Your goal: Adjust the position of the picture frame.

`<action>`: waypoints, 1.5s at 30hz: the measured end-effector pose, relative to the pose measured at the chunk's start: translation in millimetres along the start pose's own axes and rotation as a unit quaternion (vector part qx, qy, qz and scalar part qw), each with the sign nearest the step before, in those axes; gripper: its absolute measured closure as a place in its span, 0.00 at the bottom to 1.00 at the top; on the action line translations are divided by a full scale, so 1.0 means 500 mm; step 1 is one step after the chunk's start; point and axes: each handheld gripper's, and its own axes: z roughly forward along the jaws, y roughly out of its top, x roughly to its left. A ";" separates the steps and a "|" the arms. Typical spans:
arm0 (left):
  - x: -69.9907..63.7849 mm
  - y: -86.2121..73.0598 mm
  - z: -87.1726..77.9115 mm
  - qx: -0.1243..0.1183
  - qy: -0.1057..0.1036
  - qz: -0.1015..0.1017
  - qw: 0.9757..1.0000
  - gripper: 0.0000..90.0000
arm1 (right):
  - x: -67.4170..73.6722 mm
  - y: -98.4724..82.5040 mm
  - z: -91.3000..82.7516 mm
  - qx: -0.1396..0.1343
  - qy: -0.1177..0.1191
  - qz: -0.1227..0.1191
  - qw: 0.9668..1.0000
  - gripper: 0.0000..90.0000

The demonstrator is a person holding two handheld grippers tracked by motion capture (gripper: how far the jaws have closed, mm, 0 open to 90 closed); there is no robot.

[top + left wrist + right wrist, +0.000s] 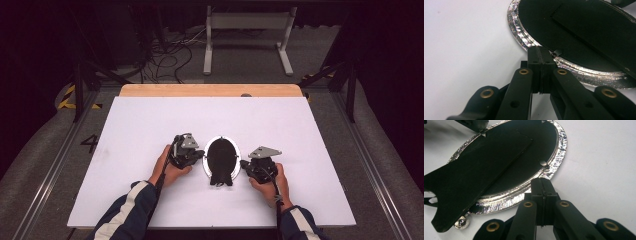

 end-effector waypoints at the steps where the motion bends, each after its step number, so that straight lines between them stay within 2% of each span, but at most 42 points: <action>1: 0.000 0.000 0.000 0.000 0.000 0.000 1.000 0.96 | 0.000 0.000 0.000 0.000 0.000 0.000 1.000 1.00; 2: -0.001 0.000 -0.004 -0.005 -0.003 0.003 1.000 0.96 | 0.001 0.000 0.000 0.000 -0.001 -0.001 1.000 1.00; 4: -0.004 0.001 -0.014 -0.012 0.004 0.017 1.000 0.92 | -0.003 -0.002 -0.001 -0.004 0.007 0.004 1.000 1.00; 8: 0.000 -0.008 -0.057 -0.041 -0.001 0.009 0.999 0.90 | -0.007 -0.004 -0.014 -0.009 0.016 0.004 1.000 1.00; 14: -0.006 -0.046 -0.124 -0.055 0.007 0.017 0.998 0.87 | 0.006 -0.008 -0.042 -0.014 0.029 -0.024 0.999 1.00; 19: -0.014 -0.083 -0.176 -0.078 -0.002 0.017 0.997 0.84 | 0.012 -0.017 -0.056 -0.008 0.049 -0.032 0.998 0.99; 26: -0.047 -0.137 -0.213 -0.080 -0.003 0.031 0.996 0.77 | 0.027 -0.029 -0.068 0.016 0.082 -0.050 0.995 0.95; 29: -0.056 -0.156 -0.226 -0.079 0.003 0.032 0.996 0.73 | 0.036 -0.031 -0.073 0.020 0.090 -0.057 0.994 0.95; 34: -0.065 -0.190 -0.252 -0.076 0.017 0.019 0.997 0.61 | 0.048 -0.035 -0.079 0.026 0.104 -0.065 0.992 0.92; 36: -0.066 -0.197 -0.258 -0.078 0.021 0.018 0.997 0.57 | 0.050 -0.036 -0.079 0.027 0.107 -0.067 0.992 0.91; 37: -0.065 -0.214 -0.277 -0.086 0.025 0.008 0.996 0.55 | 0.056 -0.038 -0.078 0.033 0.112 -0.071 0.991 0.89; 40: -0.065 -0.230 -0.292 -0.089 0.032 -0.001 0.995 0.50 | 0.060 -0.037 -0.076 0.037 0.114 -0.077 0.990 0.89; 42: -0.064 -0.252 -0.307 -0.087 0.045 -0.009 0.995 0.43 | 0.065 -0.035 -0.073 0.041 0.121 -0.079 0.989 0.86; 45: -0.064 -0.262 -0.314 -0.084 0.051 -0.012 0.995 0.39 | 0.068 -0.035 -0.070 0.042 0.124 -0.082 0.988 0.85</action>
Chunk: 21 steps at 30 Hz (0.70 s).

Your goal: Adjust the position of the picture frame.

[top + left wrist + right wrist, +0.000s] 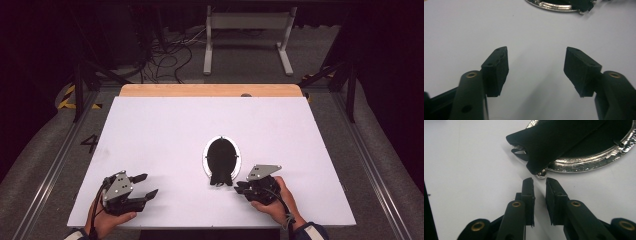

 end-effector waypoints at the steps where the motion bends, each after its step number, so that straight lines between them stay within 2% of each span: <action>1: 0.001 -0.004 -0.003 0.002 0.004 -0.002 1.000 0.38 | 0.001 0.001 0.002 0.003 0.003 -0.002 1.000 0.84; 3: 0.004 -0.008 -0.003 0.005 0.008 -0.009 1.000 0.33 | 0.003 0.004 0.006 0.005 0.005 -0.004 1.000 0.83; 7: 0.003 -0.009 0.001 0.015 0.008 -0.005 1.000 0.27 | 0.005 0.009 0.011 0.009 0.009 -0.008 1.000 0.82; 10: 0.002 -0.011 0.002 0.023 0.012 -0.009 1.000 0.25 | 0.005 0.011 0.017 0.012 0.011 -0.010 1.000 0.82; 14: 0.004 -0.015 -0.001 0.022 0.013 -0.015 1.000 0.23 | 0.004 0.017 0.022 0.012 0.011 -0.010 1.000 0.81; 21: 0.005 -0.018 -0.003 0.024 0.014 -0.022 0.999 0.21 | -0.012 0.018 0.025 -0.007 0.042 0.030 0.999 0.80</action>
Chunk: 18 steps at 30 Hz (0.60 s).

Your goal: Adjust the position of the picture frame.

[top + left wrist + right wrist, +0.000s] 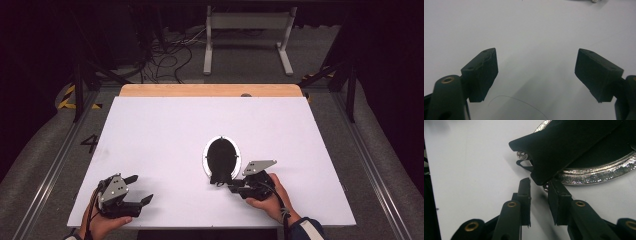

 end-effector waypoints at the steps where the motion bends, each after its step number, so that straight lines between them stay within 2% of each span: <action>1: 0.000 0.000 0.000 0.001 0.001 0.002 1.000 0.21 | -0.002 0.000 0.000 -0.003 0.003 0.006 1.000 0.79; 7: -0.002 0.003 0.006 0.007 -0.001 0.007 1.000 0.21 | -0.015 0.001 -0.002 -0.020 0.025 0.046 0.998 0.75; 9: -0.003 0.003 0.008 0.007 -0.004 0.004 1.000 0.20 | -0.023 0.001 -0.001 -0.028 0.034 0.063 0.997 0.73; 12: -0.002 0.003 0.011 0.008 -0.005 0.006 1.000 0.20 | -0.033 0.002 0.001 -0.040 0.054 0.096 0.993 0.72; 15: -0.005 0.004 0.012 0.010 -0.005 0.006 1.000 0.20 | -0.046 0.000 0.004 -0.047 0.079 0.136 0.986 0.68; 16: -0.006 0.005 0.014 0.011 -0.005 0.008 1.000 0.20 | -0.051 -0.001 0.006 -0.053 0.088 0.152 0.983 0.67; 17: -0.006 0.005 0.015 0.012 -0.007 0.010 1.000 0.20 | -0.059 -0.003 0.009 -0.060 0.102 0.174 0.978 0.67; 18: -0.007 0.006 0.017 0.013 -0.007 0.009 1.000 0.20 | -0.063 -0.003 0.011 -0.063 0.106 0.187 0.975 0.67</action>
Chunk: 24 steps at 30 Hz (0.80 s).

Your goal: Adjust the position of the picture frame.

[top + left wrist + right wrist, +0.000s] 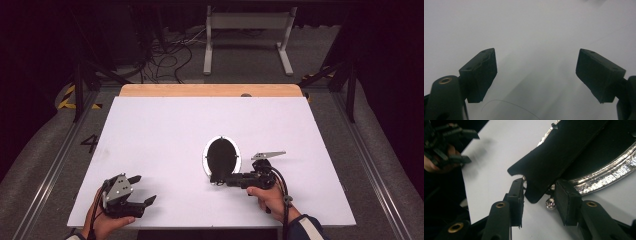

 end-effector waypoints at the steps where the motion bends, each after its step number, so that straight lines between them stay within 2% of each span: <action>1: 0.000 0.001 0.001 0.000 -0.001 0.002 1.000 0.20 | -0.004 0.002 0.003 -0.001 0.007 0.010 1.000 0.67; 5: -0.004 0.007 0.009 0.001 -0.006 0.003 1.000 0.21 | -0.013 0.008 0.012 -0.014 0.025 0.050 0.998 0.64; 6: -0.005 0.010 0.012 0.003 -0.006 0.009 1.000 0.21 | -0.015 0.009 0.014 -0.018 0.028 0.058 0.998 0.64; 8: -0.004 0.016 0.021 0.003 -0.011 0.009 1.000 0.22 | -0.021 0.013 0.016 -0.035 0.043 0.084 0.995 0.60; 11: 0.000 0.034 0.038 0.004 -0.018 0.016 1.000 0.23 | -0.027 0.019 0.022 -0.040 0.048 0.096 0.993 0.59; 13: 0.007 0.052 0.053 0.001 -0.029 0.011 1.000 0.23 | -0.031 0.023 0.026 -0.044 0.052 0.106 0.992 0.59; 14: 0.007 0.052 0.053 0.001 -0.029 0.011 1.000 0.24 | -0.031 0.023 0.026 -0.044 0.052 0.106 0.992 0.59; 16: 0.022 0.078 0.078 -0.001 -0.046 0.009 0.999 0.24 | -0.032 0.025 0.029 -0.046 0.051 0.109 0.992 0.60; 20: 0.043 0.118 0.127 -0.004 -0.084 -0.015 0.996 0.25 | -0.039 0.025 0.030 -0.046 0.055 0.101 0.992 0.65; 24: 0.042 0.153 0.183 0.008 -0.102 -0.007 0.995 0.25 | -0.040 0.026 0.031 -0.045 0.054 0.087 0.994 0.67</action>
